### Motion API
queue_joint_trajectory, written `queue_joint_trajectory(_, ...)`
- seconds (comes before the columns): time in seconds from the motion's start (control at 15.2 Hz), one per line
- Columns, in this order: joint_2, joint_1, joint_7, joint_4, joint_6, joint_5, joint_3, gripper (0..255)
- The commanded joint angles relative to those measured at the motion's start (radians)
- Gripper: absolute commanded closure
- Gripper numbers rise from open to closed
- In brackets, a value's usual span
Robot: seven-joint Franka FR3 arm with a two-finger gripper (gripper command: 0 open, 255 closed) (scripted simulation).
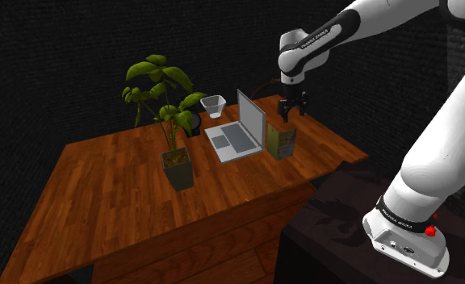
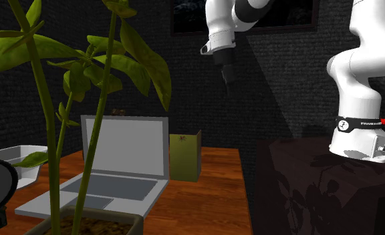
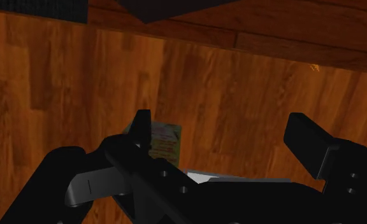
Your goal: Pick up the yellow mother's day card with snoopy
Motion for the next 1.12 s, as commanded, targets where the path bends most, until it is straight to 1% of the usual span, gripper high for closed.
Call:
queue_joint_trajectory(0.0, 0.088, -0.005, -0.005, 0.056, 0.036, 0.015, -0.007, 0)
queue_joint_trajectory(0.26, 0.241, -0.021, -0.021, 0.167, 0.086, 0.046, -0.016, 0)
queue_joint_trajectory(0.53, 0.395, -0.042, -0.036, 0.298, 0.114, 0.081, -0.019, 0)
queue_joint_trajectory(0.79, 0.55, -0.068, -0.046, 0.452, 0.121, 0.113, -0.017, 0)
queue_joint_trajectory(1.06, 0.712, -0.098, -0.05, 0.635, 0.106, 0.141, -0.012, 0)
